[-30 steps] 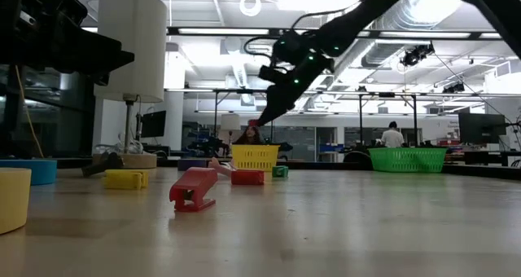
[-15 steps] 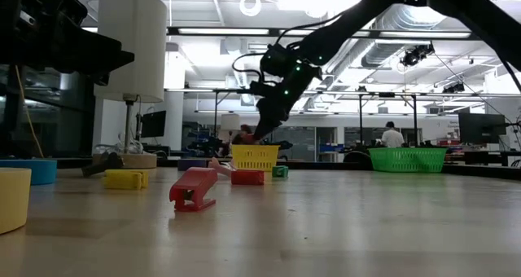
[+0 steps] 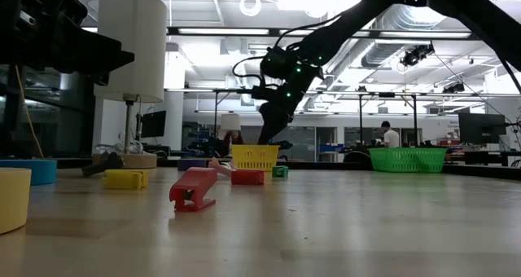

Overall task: Pick and place Stapler, Stapler remover, tape
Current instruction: Put the right red stapler into the yellow bin, then put the green stapler into the yellow bin

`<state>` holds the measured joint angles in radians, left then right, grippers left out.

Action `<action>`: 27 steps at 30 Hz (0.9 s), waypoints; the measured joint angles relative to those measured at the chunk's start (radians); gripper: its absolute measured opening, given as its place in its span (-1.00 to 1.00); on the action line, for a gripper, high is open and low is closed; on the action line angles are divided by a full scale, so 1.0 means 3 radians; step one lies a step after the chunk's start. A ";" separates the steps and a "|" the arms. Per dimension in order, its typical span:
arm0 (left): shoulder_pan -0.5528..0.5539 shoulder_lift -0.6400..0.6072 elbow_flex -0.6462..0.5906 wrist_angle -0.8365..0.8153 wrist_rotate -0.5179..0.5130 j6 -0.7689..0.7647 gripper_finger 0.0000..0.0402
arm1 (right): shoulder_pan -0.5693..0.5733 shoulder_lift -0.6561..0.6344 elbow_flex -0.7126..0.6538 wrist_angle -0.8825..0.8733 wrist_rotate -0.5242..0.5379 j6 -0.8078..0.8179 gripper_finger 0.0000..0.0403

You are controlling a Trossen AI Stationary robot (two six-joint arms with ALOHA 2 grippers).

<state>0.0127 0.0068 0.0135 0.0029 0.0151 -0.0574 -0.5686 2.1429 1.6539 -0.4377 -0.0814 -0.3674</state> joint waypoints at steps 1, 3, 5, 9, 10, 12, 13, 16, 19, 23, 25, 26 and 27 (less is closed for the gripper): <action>-0.0001 0.0001 0.0000 0.0000 -0.0001 -0.0001 -0.13 | 0.0000 0.0000 0.0000 0.0000 0.0000 0.0000 -0.40; -0.0001 0.0001 0.0000 0.0000 0.0000 -0.0001 -0.13 | 0.0000 -0.0005 0.0000 -0.0011 0.0000 -0.0027 -0.37; -0.0001 0.0000 0.0001 0.0000 0.0000 -0.0001 -0.13 | 0.0000 -0.0037 0.0000 -0.0071 -0.0001 -0.0076 -0.36; 0.0000 0.0000 0.0000 0.0000 0.0000 -0.0001 -0.13 | 0.0007 -0.0141 0.0003 -0.0210 -0.0111 -0.0189 -0.36; -0.0001 0.0001 0.0001 0.0000 0.0000 -0.0001 -0.13 | 0.0019 -0.0154 0.0003 -0.0268 -0.0152 -0.0241 -0.36; 0.0000 0.0001 0.0000 -0.0001 0.0000 0.0000 -0.13 | 0.0041 -0.0188 0.0003 -0.0411 -0.0199 -0.0353 -0.36; 0.0000 0.0000 0.0001 0.0000 -0.0001 -0.0001 -0.13 | 0.0063 -0.0199 0.0003 -0.0485 -0.0197 -0.0442 -0.36; 0.0000 0.0000 0.0000 0.0000 -0.0004 -0.0001 -0.13 | 0.0130 -0.0237 0.0003 -0.0738 -0.0137 -0.0785 -0.35; 0.0000 0.0001 0.0001 -0.0001 -0.0005 -0.0001 -0.13 | 0.0224 -0.0252 0.0003 -0.0905 0.0038 -0.1145 -0.36; -0.0001 0.0001 0.0000 0.0000 -0.0004 -0.0001 -0.13 | 0.0378 -0.0256 0.0003 -0.1010 0.0158 -0.1607 -0.36; 0.0000 0.0001 0.0001 -0.0001 -0.0004 -0.0001 -0.13 | 0.0466 -0.0257 0.0003 -0.1066 0.0159 -0.1824 -0.36; -0.0001 0.0001 0.0001 0.0000 -0.0004 0.0000 -0.13 | 0.0514 -0.0256 0.0003 -0.1093 0.0158 -0.1925 -0.36; 0.0000 0.0000 0.0001 -0.0001 -0.0004 -0.0001 -0.13 | 0.0559 -0.0257 0.0003 -0.1117 0.0158 -0.2003 -0.36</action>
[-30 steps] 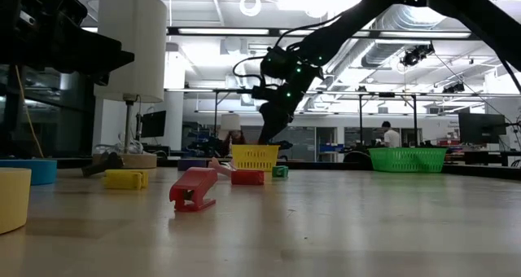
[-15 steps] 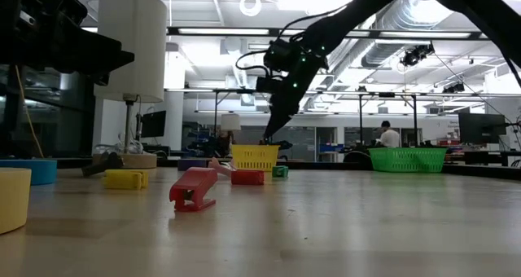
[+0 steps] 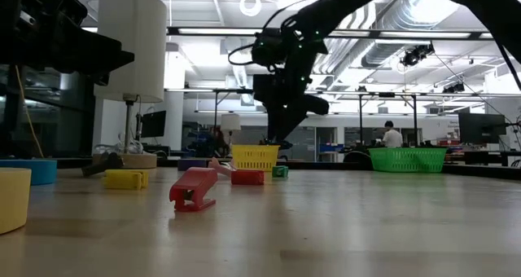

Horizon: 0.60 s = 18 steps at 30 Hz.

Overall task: Pick and place Stapler, Stapler remover, tape
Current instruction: Put the green stapler into the yellow bin

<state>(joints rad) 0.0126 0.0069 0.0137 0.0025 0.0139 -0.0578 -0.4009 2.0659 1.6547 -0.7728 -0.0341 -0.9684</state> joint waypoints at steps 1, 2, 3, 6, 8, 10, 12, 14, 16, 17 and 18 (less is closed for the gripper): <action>-0.0001 0.0001 0.0000 0.0000 0.0000 0.0000 -0.13 | 0.0043 0.0000 0.0000 -0.0023 -0.0002 -0.0056 -0.36; 0.0000 0.0001 0.0000 0.0001 0.0000 0.0000 -0.13 | 0.0086 0.0000 0.0000 -0.0043 -0.0009 -0.0097 -0.36; -0.0001 0.0001 0.0001 0.0000 0.0000 0.0000 -0.13 | 0.0128 0.0000 0.0000 -0.0066 -0.0025 -0.0129 -0.36; 0.0000 0.0001 0.0000 0.0001 0.0000 0.0001 -0.13 | 0.0246 0.0000 0.0000 -0.0163 -0.0045 -0.0275 -0.36; 0.0000 0.0001 0.0000 0.0001 0.0000 0.0000 -0.13 | 0.0307 0.0001 0.0000 -0.0225 -0.0035 -0.0375 -0.36; -0.0001 0.0001 -0.0001 0.0000 0.0001 0.0001 -0.13 | 0.0351 0.0000 0.0000 -0.0266 -0.0022 -0.0431 -0.36; 0.0000 0.0000 0.0000 0.0001 0.0001 0.0001 -0.13 | 0.0374 0.0001 0.0000 -0.0294 -0.0019 -0.0465 -0.36; -0.0001 0.0000 0.0000 0.0001 0.0001 0.0000 -0.13 | 0.0386 0.0000 0.0000 -0.0301 -0.0020 -0.0467 -0.36; 0.0001 0.0001 0.0000 0.0001 0.0001 0.0000 -0.13 | 0.0388 0.0000 0.0000 -0.0312 -0.0030 -0.0491 -0.36; 0.0001 0.0001 0.0000 0.0001 0.0002 0.0001 -0.13 | 0.0387 0.0000 0.0000 -0.0332 -0.0062 -0.0525 -0.36; -0.0001 0.0000 -0.0001 0.0001 0.0001 0.0000 -0.13 | 0.0387 0.0001 0.0000 -0.0355 -0.0105 -0.0549 -0.36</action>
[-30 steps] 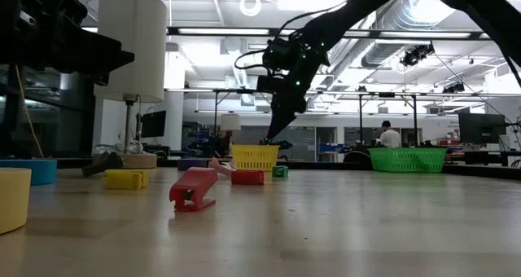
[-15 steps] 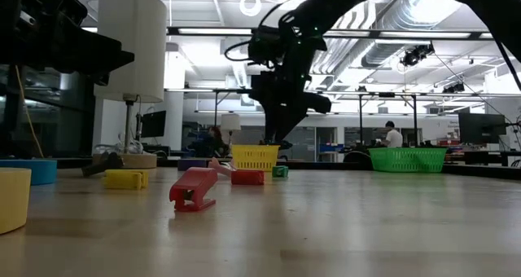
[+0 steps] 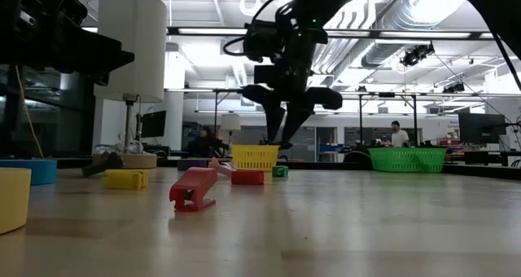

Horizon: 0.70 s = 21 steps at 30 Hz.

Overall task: Pick and place Stapler, Stapler remover, tape
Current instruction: Put the green stapler into the yellow bin

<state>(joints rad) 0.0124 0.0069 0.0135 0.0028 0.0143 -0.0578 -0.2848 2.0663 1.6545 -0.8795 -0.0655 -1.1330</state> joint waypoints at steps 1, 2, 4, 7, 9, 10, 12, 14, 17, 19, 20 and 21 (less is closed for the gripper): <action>0.0001 0.0001 0.0001 -0.0001 0.0001 0.0000 -0.13 | 0.0000 0.0005 -0.0002 -0.0017 -0.0045 -0.0016 -0.36; 0.0000 -0.0001 0.0000 0.0000 0.0000 0.0001 -0.13 | 0.0000 0.0025 -0.0002 -0.0017 -0.0078 -0.0031 -0.36; 0.0000 0.0000 0.0001 -0.0001 0.0002 0.0000 -0.13 | -0.0001 0.0058 -0.0002 -0.0048 -0.0100 -0.0071 -0.36; 0.0001 0.0000 0.0001 -0.0001 0.0005 0.0001 -0.13 | 0.0000 0.0100 -0.0006 -0.0049 -0.0086 -0.0160 -0.36; 0.0000 0.0000 0.0000 0.0000 0.0005 0.0000 -0.13 | -0.0001 0.0100 -0.0006 -0.0036 -0.0092 -0.0179 -0.36; 0.0001 -0.0001 0.0000 0.0000 0.0005 0.0001 -0.13 | -0.0001 0.0098 -0.0005 -0.0014 -0.0092 -0.0180 -0.36; 0.0001 0.0000 0.0001 0.0000 0.0005 0.0000 -0.13 | -0.0001 0.0098 -0.0005 -0.0017 -0.0093 -0.0180 -0.36; 0.0000 0.0000 0.0001 0.0000 0.0004 0.0001 -0.13 | -0.0001 0.0098 -0.0005 -0.0037 -0.0093 -0.0180 -0.36; 0.0000 0.0000 0.0000 -0.0001 0.0004 0.0000 -0.13 | 0.0009 0.0132 -0.0003 -0.0035 -0.0065 -0.0181 -0.36; 0.0000 -0.0001 0.0001 0.0000 0.0004 0.0001 -0.13 | 0.0014 0.0165 -0.0005 -0.0048 -0.0012 -0.0184 -0.36; 0.0001 0.0000 0.0001 0.0000 0.0004 0.0000 -0.13 | 0.0014 0.0177 -0.0005 -0.0036 0.0011 -0.0190 -0.36; 0.0001 0.0000 0.0000 -0.0001 0.0004 0.0000 -0.13 | 0.0014 0.0192 -0.0005 -0.0042 0.0019 -0.0190 -0.36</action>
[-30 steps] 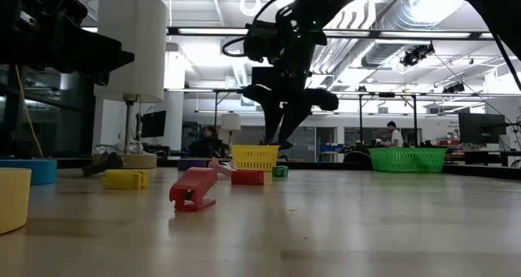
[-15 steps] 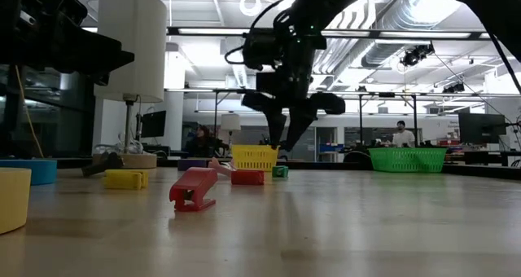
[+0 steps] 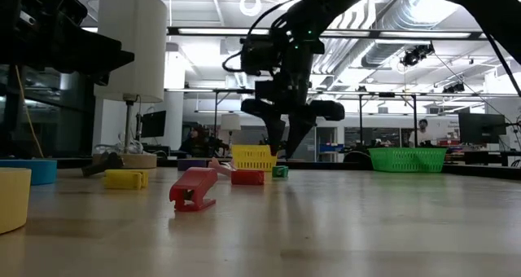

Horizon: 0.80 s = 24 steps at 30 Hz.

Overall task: Pick and place Stapler, Stapler remover, tape
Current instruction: Put the green stapler into the yellow bin

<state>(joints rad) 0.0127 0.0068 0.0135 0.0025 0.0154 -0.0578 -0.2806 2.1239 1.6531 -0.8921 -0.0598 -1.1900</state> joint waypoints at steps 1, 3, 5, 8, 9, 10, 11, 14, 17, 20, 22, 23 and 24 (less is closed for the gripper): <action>-0.0001 0.0001 0.0001 0.0000 -0.0001 0.0000 -0.13 | 0.0002 0.0029 0.0000 -0.0003 0.0020 0.0000 -0.36; -0.0001 0.0000 0.0000 0.0000 0.0000 0.0000 -0.13 | 0.0008 0.0067 0.0000 -0.0001 0.0080 0.0000 -0.36; 0.0000 0.0000 0.0000 0.0001 -0.0004 0.0000 -0.13 | 0.0008 0.0104 0.0000 -0.0002 0.0113 -0.0020 -0.35; -0.0001 0.0001 0.0001 0.0000 -0.0012 0.0000 -0.13 | 0.0008 0.0142 0.0000 -0.0008 0.0098 -0.0076 -0.31; 0.0000 0.0000 0.0001 0.0001 -0.0015 0.0001 -0.13 | 0.0012 0.0155 0.0000 -0.0004 0.0094 -0.0083 -0.29; -0.0001 0.0001 0.0000 0.0000 -0.0017 0.0001 -0.13 | 0.0014 0.0170 0.0000 0.0008 0.0092 -0.0084 -0.28; 0.0000 0.0001 0.0000 0.0001 -0.0013 0.0001 -0.13 | 0.0019 0.0182 0.0000 0.0029 0.0092 -0.0081 -0.27; 0.0000 0.0000 0.0000 0.0001 -0.0012 0.0000 -0.13 | 0.0029 0.0188 0.0000 0.0051 0.0027 -0.0081 -0.25; 0.0000 0.0000 0.0000 0.0000 -0.0013 0.0000 -0.13 | 0.0037 0.0208 0.0001 0.0103 -0.0069 -0.0080 -0.27; 0.0000 0.0000 0.0000 0.0001 -0.0013 0.0001 -0.13 | 0.0046 0.0224 0.0002 0.0088 -0.0074 -0.0080 -0.32; 0.0000 0.0001 0.0000 0.0000 -0.0013 0.0000 -0.13 | 0.0051 0.0240 0.0004 0.0082 -0.0076 -0.0078 -0.37; -0.0001 0.0001 0.0001 0.0000 -0.0013 0.0001 -0.13 | 0.0051 0.0245 0.0003 0.0065 -0.0078 -0.0079 -0.39; 0.0000 0.0001 0.0000 0.0000 -0.0013 0.0001 -0.13 | 0.0059 0.0255 0.0003 0.0067 -0.0077 -0.0078 -0.42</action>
<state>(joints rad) 0.0126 0.0071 0.0135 0.0026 0.0115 -0.0574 -0.2628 2.2003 1.6539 -0.8721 -0.0830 -1.2133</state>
